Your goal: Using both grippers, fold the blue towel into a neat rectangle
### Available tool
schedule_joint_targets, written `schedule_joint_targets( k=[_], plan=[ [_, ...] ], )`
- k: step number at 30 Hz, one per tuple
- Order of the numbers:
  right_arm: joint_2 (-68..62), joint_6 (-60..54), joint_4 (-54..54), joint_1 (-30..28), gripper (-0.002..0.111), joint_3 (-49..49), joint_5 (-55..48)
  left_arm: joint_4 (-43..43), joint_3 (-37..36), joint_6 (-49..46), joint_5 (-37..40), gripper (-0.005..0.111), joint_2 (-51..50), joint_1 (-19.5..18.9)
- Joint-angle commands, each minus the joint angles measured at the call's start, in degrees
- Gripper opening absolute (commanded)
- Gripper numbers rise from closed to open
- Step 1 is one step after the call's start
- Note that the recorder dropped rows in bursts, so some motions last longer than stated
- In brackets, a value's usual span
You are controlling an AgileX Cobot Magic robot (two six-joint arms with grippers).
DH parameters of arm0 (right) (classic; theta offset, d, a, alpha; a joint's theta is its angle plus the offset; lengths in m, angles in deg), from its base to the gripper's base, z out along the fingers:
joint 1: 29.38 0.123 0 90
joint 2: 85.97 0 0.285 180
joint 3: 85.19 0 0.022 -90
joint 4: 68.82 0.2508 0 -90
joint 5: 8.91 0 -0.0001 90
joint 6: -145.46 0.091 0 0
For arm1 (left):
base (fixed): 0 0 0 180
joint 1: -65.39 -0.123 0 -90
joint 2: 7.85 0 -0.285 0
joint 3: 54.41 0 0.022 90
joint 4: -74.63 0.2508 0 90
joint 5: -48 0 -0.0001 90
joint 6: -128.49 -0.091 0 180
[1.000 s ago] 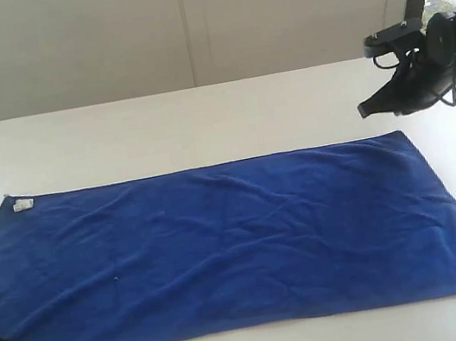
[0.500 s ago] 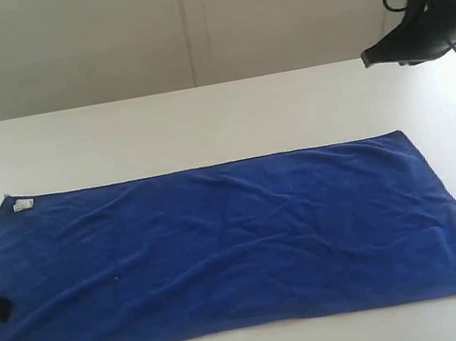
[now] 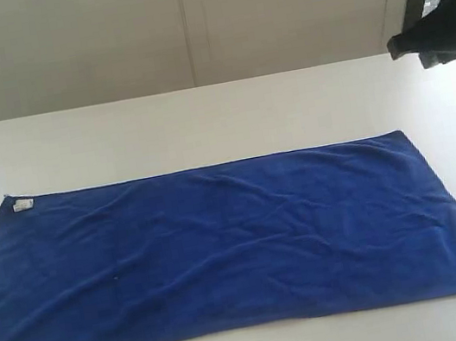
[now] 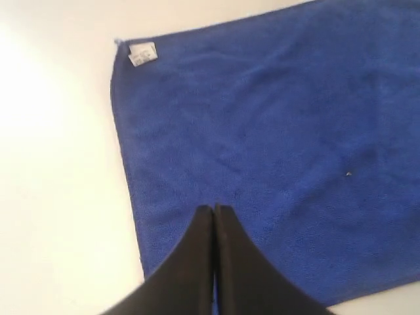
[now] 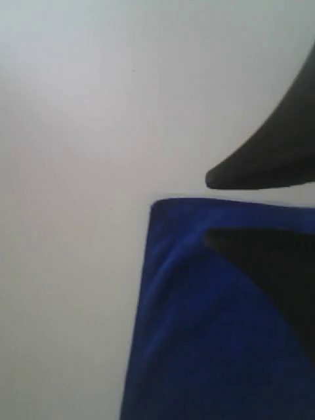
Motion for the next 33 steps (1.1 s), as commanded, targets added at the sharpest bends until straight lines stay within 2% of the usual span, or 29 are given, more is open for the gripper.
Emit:
schedule_joint_targets(
  k=[1,7,11,13,16,18,20,22,26,30,33],
  plan=[
    [8.04,-0.07,3.66,-0.11,0.022,9.74,-2.19,-0.66,0.00,0.79,1.08,0.000,7.72,0.14],
    [16.40,3.63,4.62,-0.11,0.024,22.22,-0.53,1.22,-0.28,1.31,2.12,0.000,18.34,0.14],
    [17.36,4.18,7.90,-0.11,0.039,28.40,2.87,2.40,-0.28,1.21,7.33,0.000,22.47,0.14],
    [16.54,3.91,10.57,-0.11,0.042,30.85,7.37,2.40,-0.28,1.21,10.14,0.000,23.43,0.14],
    [14.16,4.18,10.84,-0.11,0.036,31.76,13.88,2.40,-0.28,1.09,13.31,0.000,24.15,0.14],
    [12.05,5.23,10.84,-0.11,0.024,31.00,18.30,2.40,-0.28,0.72,14.72,0.000,24.57,0.14],
    [8.64,5.56,11.16,0.24,0.010,28.62,18.01,2.40,-0.28,0.59,15.50,0.000,25.09,0.14],
    [5.42,1.69,13.83,2.67,0.000,25.19,14.50,2.40,-0.28,0.59,15.61,0.000,25.67,0.14],
    [1.99,-7.37,23.10,12.06,0.000,18.96,12.49,2.40,-0.28,0.59,15.61,0.000,26.13,0.14],
    [0.17,-7.85,24.26,21.98,0.000,14.11,14.54,2.40,-0.28,0.59,16.03,0.000,26.11,0.14],
    [-1.89,-7.60,24.26,25.56,0.000,11.22,14.42,2.40,-0.28,0.59,16.71,0.000,26.11,0.14]
  ],
)
